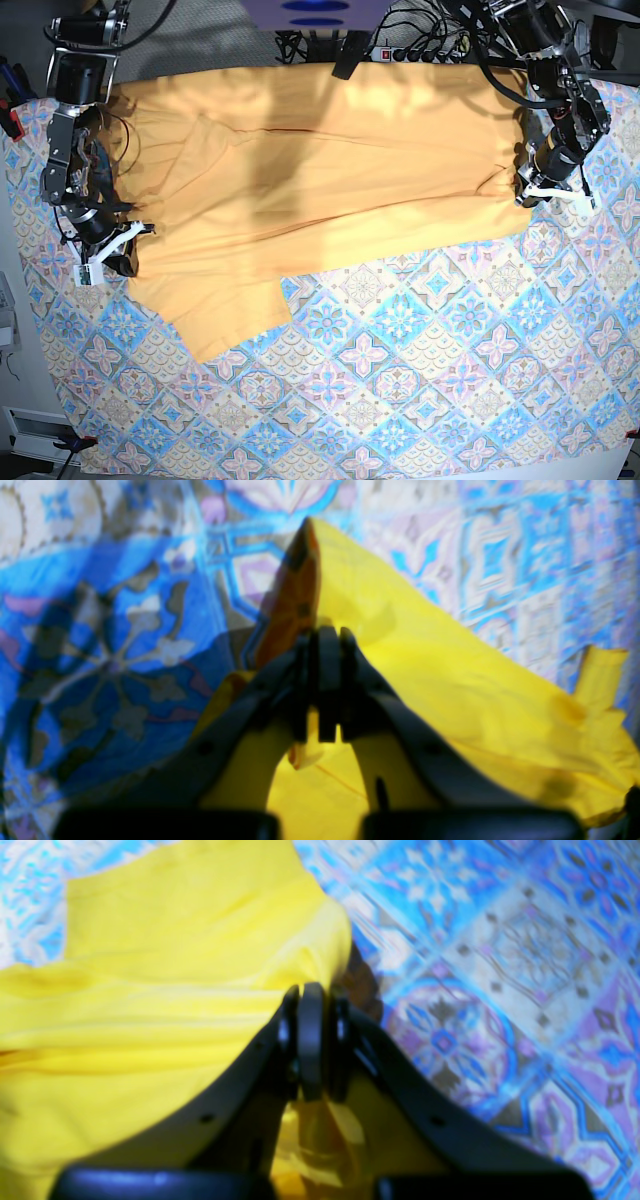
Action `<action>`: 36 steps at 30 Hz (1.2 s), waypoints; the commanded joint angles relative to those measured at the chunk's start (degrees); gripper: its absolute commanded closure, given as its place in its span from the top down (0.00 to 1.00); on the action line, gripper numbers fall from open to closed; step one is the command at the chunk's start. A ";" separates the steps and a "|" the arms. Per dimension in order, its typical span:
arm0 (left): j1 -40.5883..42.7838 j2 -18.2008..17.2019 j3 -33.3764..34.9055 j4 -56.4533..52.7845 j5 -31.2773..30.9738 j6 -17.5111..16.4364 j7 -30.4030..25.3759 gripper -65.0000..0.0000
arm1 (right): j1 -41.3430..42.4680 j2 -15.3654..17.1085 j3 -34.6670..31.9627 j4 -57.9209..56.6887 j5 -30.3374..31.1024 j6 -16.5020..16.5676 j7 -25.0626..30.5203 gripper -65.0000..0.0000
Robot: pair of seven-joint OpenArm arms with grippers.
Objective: Fold the T-shirt properly
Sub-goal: 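Drag the held side edges toward the robot with both grippers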
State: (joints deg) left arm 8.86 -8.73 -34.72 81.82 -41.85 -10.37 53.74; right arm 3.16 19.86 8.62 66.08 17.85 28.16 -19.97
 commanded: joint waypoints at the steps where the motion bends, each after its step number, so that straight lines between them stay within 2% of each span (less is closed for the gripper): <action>1: 0.41 -0.63 -0.23 2.00 -1.01 -0.31 -0.50 0.00 | 0.84 1.11 0.39 1.12 0.57 0.01 1.55 0.01; 7: 2.87 -0.63 -0.31 7.89 -1.72 -0.31 -0.42 0.00 | -1.44 1.11 0.48 2.00 0.75 0.01 1.55 0.01; 12: 3.40 -1.60 -0.31 7.89 -1.63 -0.31 -0.50 0.00 | -5.05 1.11 0.48 6.93 0.75 0.01 1.55 0.01; 22: 4.72 -2.83 -0.40 7.89 -1.72 -0.31 -0.68 0.00 | -10.50 1.11 6.72 9.92 0.75 0.10 1.55 0.01; 36: 8.59 -3.27 -3.57 7.98 -1.80 -0.40 -0.50 0.00 | -14.46 1.11 6.72 10.97 0.84 0.10 1.55 0.01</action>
State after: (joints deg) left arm 17.32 -10.63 -37.65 88.77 -43.68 -10.83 54.65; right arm -11.77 19.59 14.70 75.88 18.20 28.84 -20.03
